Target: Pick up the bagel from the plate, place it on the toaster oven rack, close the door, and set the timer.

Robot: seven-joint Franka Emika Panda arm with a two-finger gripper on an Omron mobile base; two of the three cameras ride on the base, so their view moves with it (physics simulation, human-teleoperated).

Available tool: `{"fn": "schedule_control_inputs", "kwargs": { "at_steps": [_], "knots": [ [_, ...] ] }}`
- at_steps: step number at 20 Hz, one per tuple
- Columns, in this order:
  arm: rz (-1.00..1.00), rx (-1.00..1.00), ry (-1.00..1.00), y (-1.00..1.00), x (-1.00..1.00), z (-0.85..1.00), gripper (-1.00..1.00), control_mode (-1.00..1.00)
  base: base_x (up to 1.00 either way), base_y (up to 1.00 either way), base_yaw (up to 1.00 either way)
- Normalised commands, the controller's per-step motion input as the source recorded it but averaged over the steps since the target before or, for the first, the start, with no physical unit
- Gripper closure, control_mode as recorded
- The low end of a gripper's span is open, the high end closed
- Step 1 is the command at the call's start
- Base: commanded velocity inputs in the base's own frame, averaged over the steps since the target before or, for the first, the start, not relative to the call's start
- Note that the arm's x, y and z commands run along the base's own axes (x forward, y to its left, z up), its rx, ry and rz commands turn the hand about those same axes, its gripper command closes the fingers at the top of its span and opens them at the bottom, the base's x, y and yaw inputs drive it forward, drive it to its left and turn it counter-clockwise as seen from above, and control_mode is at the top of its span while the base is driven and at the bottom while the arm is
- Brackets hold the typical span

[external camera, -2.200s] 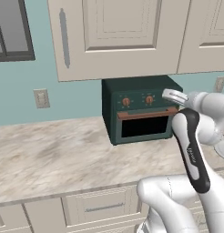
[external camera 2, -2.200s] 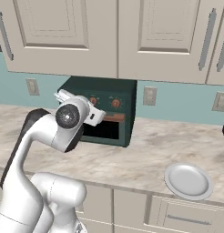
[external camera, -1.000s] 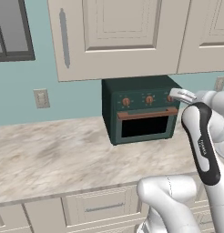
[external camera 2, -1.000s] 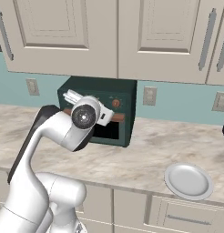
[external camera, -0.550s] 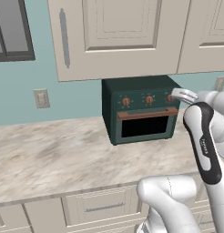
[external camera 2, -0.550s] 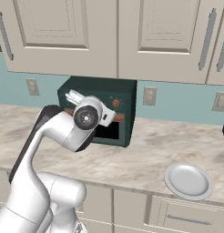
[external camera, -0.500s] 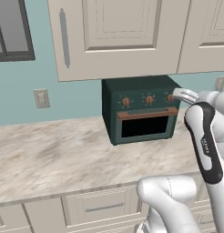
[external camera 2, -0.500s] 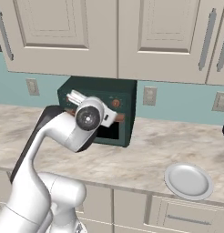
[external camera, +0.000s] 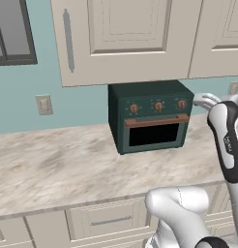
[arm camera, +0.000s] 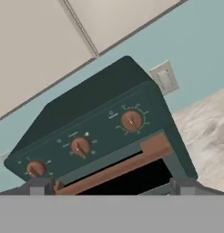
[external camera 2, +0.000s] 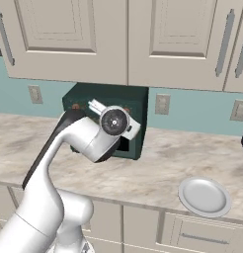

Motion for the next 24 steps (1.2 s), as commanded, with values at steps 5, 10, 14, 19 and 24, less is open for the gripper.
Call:
{"fn": "schedule_control_inputs", "kwargs": {
  "at_steps": [5,10,14,19,24],
  "knots": [
    [0.0,0.0,0.15,0.01,0.0,-0.07,-1.0,-1.0,0.0,0.0,0.0],
    [0.0,-0.02,-0.02,0.09,0.0,-0.02,-1.0,-1.0,0.0,0.0,0.0],
    [0.0,-0.09,-0.17,0.12,0.0,0.0,-1.0,-1.0,0.0,0.0,0.0],
    [0.0,-0.18,-0.17,0.16,0.02,-0.04,-1.0,-1.0,0.0,0.0,0.0],
    [0.0,-0.08,0.04,0.0,0.18,0.03,-1.0,-1.0,0.0,0.0,0.0]
  ]
}}
